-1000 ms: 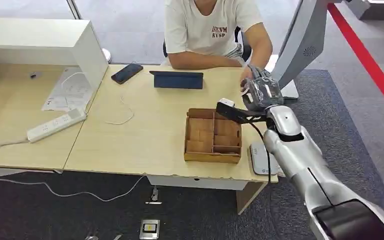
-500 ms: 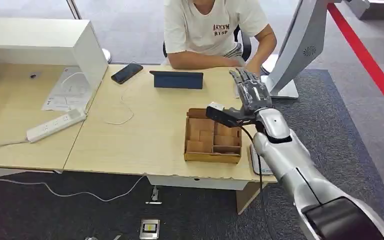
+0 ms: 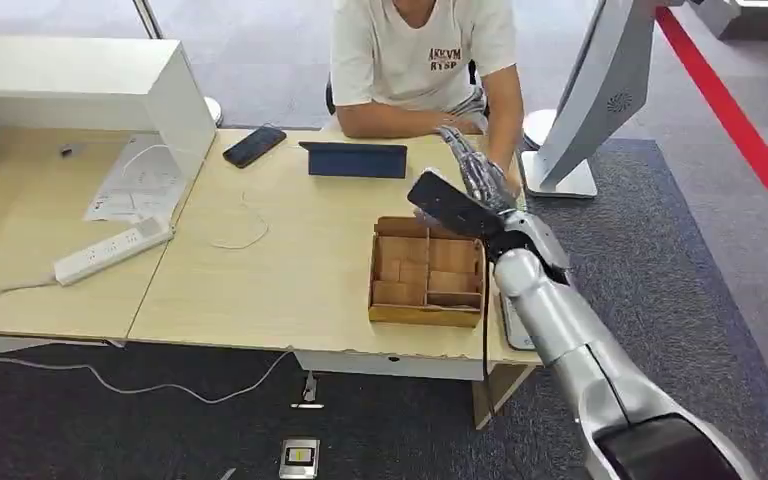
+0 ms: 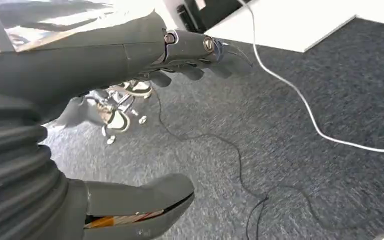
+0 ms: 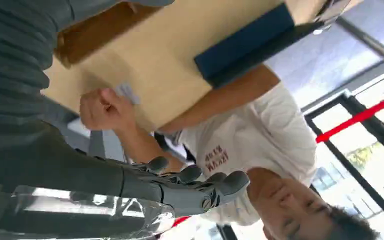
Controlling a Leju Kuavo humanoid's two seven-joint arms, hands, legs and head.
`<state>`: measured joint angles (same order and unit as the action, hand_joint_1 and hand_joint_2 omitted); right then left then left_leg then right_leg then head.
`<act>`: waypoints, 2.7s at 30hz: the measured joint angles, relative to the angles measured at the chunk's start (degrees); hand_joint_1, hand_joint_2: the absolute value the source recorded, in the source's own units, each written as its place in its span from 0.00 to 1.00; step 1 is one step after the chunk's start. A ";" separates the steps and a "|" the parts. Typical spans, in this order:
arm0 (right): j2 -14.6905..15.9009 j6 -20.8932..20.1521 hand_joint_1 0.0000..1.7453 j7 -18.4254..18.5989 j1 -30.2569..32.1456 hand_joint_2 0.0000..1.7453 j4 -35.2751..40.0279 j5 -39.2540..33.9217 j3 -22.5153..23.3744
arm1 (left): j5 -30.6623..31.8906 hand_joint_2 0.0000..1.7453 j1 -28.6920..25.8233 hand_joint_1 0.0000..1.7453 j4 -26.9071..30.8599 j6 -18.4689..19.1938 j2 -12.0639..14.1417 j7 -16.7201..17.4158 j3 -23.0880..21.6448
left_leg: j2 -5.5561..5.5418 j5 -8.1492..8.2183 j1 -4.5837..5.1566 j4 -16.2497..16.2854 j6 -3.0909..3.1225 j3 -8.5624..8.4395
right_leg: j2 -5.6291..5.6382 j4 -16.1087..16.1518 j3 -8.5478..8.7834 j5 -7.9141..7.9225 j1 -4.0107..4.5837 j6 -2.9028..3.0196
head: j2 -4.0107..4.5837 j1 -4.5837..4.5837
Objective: Pass the card to the sensor for recognition and then transmit it.
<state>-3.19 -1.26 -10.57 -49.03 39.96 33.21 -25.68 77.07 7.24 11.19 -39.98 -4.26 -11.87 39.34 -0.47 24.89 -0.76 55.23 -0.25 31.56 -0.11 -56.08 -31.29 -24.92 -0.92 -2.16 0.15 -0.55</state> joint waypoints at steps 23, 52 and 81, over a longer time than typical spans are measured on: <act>12.24 3.18 0.00 6.40 26.74 1.00 28.60 -0.03 -3.87 | -2.79 1.00 -0.36 0.00 2.25 -0.13 -3.19 3.85 -1.03 | 0.03 0.14 -0.01 -0.02 0.02 -0.02 | 0.08 0.06 0.08 -0.11 0.02 0.00 | 0.00 0.02; 9.20 18.35 0.00 13.09 30.08 1.00 29.48 30.53 -11.69 | -2.18 1.00 -0.40 0.00 3.78 -0.13 -3.58 -1.36 -0.13 | 0.04 0.18 -0.02 -0.03 -0.04 -0.02 | 0.08 0.02 0.07 -0.20 0.03 0.08 | 0.00 0.02; 9.55 18.68 0.00 14.05 31.85 1.00 25.52 41.74 -6.54 | -1.40 1.00 -0.24 0.00 3.67 -0.13 -1.84 -4.98 0.72 | 0.05 0.20 -0.02 -0.02 -0.03 -0.02 | 0.08 0.03 0.05 -0.20 0.02 0.08 | 0.00 0.02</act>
<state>6.36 17.42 3.48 -17.18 65.48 74.95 -32.22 75.67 7.00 14.86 -40.11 -6.10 -16.85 40.06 -0.42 25.09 -0.77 55.20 -0.28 31.54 -0.03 -56.04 -31.25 -25.12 -0.90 -2.07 0.15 -0.52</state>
